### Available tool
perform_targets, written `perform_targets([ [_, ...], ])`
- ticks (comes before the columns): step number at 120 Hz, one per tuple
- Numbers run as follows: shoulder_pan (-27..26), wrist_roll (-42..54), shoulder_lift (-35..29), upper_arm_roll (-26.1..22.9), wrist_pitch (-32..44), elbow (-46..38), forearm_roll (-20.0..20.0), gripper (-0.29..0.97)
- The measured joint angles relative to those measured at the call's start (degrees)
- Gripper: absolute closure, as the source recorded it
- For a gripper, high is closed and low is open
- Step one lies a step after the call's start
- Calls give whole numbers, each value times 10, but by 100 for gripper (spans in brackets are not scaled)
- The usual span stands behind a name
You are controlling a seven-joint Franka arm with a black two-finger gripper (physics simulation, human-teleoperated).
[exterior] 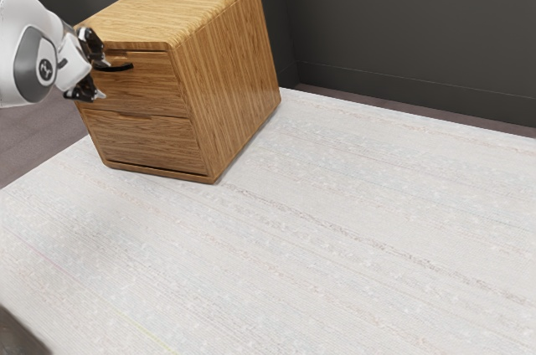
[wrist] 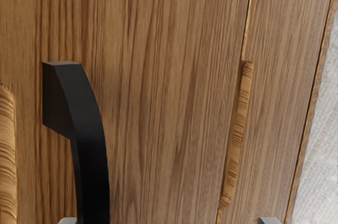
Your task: Pull the drawer handle with one arm to open the drawer
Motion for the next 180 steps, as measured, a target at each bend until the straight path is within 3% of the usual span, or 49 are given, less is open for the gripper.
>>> perform_targets([
  [35, -2, 1, 11, 3, 4, -2, -3, 23],
  [57, -5, 2, -4, 8, 5, -15, -2, 45],
  [89, -7, 1, -33, 18, 1, -40, 2, 53],
  [116, -11, 2, -35, 22, 2, -56, 2, 35],
  [124, -14, 2, -41, 25, 2, -62, 2, 36],
  [134, -18, 2, -48, 30, 4, -68, 0, 46],
  [180, -25, 4, -68, 33, 2, -87, -5, 49],
])
